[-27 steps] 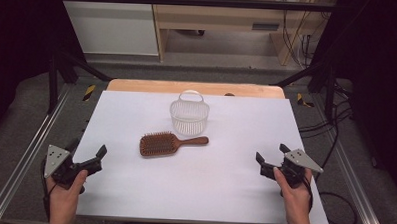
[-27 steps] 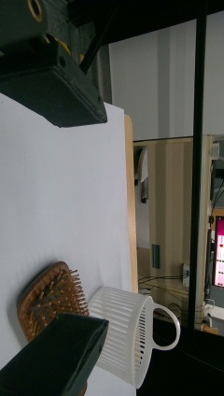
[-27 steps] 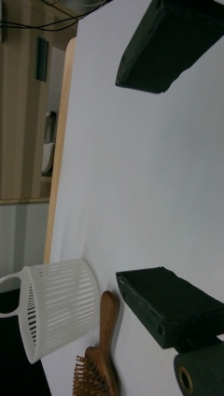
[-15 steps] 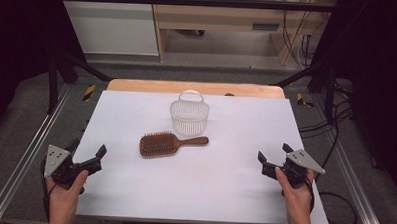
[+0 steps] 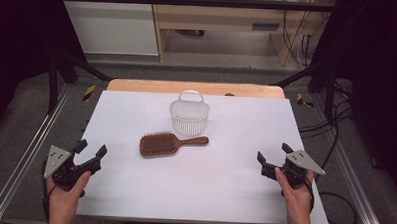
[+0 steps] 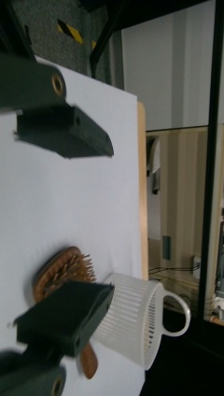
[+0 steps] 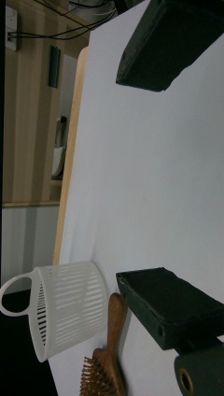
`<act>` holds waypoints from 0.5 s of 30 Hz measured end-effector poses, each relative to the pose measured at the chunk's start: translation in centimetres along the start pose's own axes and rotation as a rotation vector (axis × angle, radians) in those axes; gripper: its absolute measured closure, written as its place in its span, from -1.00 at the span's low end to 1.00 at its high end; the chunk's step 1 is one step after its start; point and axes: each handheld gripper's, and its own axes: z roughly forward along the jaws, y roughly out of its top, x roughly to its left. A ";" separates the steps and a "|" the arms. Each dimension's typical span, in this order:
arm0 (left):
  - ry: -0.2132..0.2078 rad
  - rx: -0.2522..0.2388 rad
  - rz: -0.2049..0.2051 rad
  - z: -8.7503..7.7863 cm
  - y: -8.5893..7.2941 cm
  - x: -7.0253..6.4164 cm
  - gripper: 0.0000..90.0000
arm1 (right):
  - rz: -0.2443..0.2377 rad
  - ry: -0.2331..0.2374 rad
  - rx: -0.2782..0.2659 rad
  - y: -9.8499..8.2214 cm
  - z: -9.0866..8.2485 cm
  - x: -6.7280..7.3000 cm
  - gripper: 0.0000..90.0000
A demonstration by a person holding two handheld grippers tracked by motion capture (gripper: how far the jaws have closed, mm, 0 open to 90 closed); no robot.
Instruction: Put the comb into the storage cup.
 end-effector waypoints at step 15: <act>-0.044 0.080 0.090 2.2 1.8 -1.8 0.91 | -0.010 0.001 0.002 -0.1 0.1 0.2 -0.85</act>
